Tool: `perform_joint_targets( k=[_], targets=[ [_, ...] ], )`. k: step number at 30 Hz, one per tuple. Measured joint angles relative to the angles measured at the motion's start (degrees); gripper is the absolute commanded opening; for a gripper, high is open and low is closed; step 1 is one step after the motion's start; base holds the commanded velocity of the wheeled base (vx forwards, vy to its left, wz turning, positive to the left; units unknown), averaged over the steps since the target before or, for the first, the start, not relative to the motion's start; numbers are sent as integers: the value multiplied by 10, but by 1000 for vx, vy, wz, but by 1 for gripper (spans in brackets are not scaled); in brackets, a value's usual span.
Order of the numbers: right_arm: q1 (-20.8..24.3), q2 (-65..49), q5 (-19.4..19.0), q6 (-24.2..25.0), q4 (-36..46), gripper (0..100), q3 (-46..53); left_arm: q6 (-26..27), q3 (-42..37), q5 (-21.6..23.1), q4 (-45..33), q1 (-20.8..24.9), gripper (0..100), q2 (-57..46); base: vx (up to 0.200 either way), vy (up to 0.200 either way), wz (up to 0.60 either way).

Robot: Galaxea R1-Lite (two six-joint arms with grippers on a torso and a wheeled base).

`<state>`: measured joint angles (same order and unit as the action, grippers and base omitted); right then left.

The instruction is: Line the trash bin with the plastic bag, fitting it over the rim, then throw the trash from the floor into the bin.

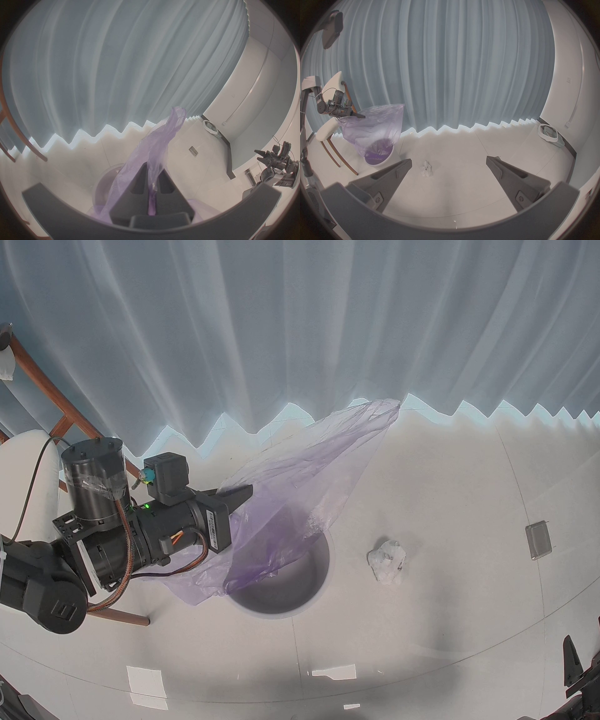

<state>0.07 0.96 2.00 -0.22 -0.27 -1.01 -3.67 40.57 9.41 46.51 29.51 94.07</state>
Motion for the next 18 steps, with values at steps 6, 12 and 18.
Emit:
perform_joint_targets(
  k=[6,12,18],
  targets=[
    [0,0,0,1,1,100,0,29,6,-11,0,-2,0,-3,0,0,0],
    [2,4,-1,0,1,100,0,46,51,-13,1,-2,0,13,0,0,0],
    [0,2,2,-11,1,100,0,49,72,-13,6,8,0,35,0,0,0]
  ],
)
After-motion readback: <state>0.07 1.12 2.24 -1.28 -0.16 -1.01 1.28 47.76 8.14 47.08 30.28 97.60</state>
